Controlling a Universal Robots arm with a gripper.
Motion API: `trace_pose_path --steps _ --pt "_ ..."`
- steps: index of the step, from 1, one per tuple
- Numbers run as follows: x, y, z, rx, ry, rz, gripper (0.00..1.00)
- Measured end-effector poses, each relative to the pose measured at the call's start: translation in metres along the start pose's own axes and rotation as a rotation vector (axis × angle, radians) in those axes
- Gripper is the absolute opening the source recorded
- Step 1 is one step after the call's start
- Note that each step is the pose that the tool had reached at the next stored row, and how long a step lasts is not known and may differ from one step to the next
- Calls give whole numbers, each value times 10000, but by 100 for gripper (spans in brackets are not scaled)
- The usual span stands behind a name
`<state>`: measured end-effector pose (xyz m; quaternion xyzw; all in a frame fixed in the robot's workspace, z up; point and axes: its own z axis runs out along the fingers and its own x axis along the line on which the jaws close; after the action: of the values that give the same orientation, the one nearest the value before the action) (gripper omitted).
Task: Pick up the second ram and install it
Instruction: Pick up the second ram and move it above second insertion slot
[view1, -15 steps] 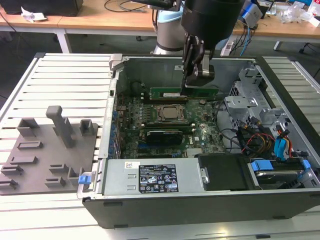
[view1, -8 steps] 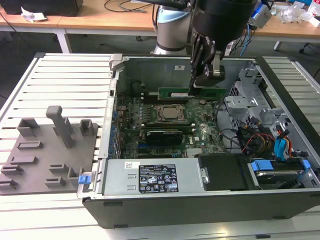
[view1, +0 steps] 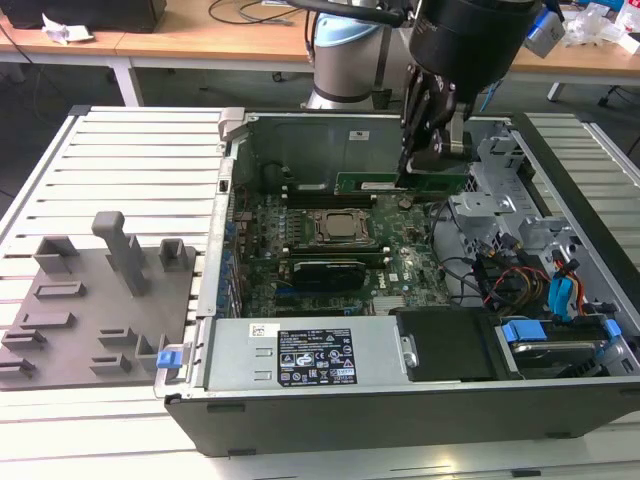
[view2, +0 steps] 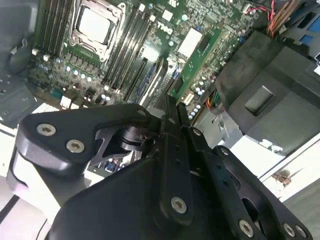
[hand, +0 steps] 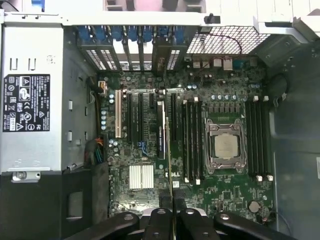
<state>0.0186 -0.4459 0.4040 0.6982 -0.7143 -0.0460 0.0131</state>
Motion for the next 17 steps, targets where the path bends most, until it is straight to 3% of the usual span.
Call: trace_pose_path --steps 15,17 --pt "-130 -14 107 -1 1 1 13" --pt "-173 -15 122 -1 0 0 13"
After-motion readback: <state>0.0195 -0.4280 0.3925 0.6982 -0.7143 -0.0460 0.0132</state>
